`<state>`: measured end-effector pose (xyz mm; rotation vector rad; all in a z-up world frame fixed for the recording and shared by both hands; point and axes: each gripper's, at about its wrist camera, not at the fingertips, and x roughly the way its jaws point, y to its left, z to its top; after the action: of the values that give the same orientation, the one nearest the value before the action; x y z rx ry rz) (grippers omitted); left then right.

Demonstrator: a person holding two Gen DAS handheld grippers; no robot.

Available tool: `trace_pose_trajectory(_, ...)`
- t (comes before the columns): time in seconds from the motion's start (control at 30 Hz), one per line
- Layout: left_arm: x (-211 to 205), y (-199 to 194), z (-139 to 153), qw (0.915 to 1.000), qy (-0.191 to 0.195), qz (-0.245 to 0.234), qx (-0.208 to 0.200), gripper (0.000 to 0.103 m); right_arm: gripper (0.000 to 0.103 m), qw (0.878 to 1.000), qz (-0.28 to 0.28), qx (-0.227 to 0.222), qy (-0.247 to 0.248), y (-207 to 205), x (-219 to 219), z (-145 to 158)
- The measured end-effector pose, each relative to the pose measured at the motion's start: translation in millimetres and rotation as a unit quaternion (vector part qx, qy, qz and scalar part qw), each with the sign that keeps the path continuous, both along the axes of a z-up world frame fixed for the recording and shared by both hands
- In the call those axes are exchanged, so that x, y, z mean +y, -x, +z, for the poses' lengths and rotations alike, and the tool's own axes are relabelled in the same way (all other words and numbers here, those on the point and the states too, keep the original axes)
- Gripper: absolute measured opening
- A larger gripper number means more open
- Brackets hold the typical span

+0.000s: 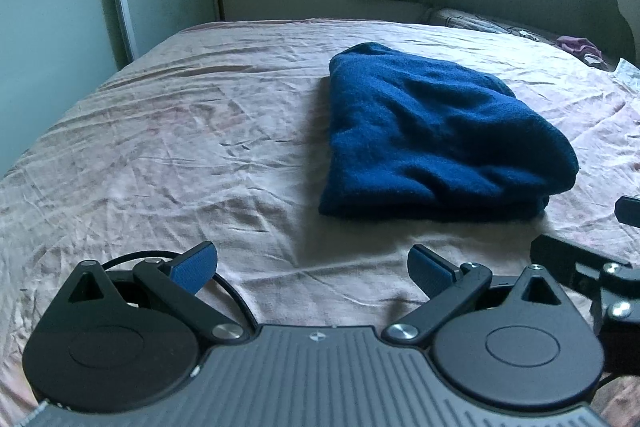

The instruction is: Fold small clothes

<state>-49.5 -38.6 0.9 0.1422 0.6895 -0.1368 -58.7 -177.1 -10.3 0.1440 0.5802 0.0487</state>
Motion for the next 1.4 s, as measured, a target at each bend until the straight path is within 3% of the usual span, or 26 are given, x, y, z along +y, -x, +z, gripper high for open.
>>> trace_pose_trajectory(0.27, 0.0, -0.3, -0.1, 1.0000, 0.000, 0.001, 0.001, 0.102, 0.103, 1.000, -0.004, 0.004, -0.023, -0.1, -6.0, -0.1)
trace_pose_trajectory(1.4, 6.3, 0.0, -1.2, 0.9999, -0.001, 0.008, 0.009, 0.102, 0.103, 0.999, 0.007, 0.011, -0.030, -0.5, -2.0, -3.3)
